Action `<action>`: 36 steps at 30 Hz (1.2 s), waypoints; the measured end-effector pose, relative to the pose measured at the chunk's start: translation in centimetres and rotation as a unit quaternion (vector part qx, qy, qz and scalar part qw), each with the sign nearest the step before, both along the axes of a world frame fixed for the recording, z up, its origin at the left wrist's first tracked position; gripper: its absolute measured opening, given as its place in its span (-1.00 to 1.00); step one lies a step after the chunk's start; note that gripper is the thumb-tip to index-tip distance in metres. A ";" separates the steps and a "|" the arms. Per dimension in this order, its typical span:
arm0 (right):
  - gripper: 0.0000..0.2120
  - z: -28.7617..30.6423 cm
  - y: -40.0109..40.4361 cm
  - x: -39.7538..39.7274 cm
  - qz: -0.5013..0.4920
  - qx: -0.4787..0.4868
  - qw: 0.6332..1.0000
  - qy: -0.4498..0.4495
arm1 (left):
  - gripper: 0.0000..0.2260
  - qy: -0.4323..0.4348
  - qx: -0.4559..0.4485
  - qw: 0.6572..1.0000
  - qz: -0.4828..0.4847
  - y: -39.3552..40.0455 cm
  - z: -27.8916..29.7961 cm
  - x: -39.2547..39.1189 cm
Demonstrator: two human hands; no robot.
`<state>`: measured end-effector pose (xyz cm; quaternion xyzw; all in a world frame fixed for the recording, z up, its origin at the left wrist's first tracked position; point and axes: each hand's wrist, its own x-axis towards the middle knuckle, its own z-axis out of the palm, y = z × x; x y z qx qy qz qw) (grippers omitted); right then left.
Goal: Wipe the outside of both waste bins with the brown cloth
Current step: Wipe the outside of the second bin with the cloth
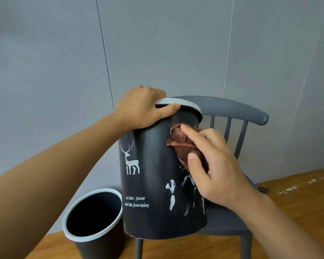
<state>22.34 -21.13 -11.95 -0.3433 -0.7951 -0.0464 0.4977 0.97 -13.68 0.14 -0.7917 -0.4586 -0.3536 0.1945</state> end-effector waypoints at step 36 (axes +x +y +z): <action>-0.63 0.2 -0.7 -2.1 -0.022 0.091 0.987 -0.132 | -0.61 0.020 -0.011 1.000 -0.004 -0.3 0.0 -0.8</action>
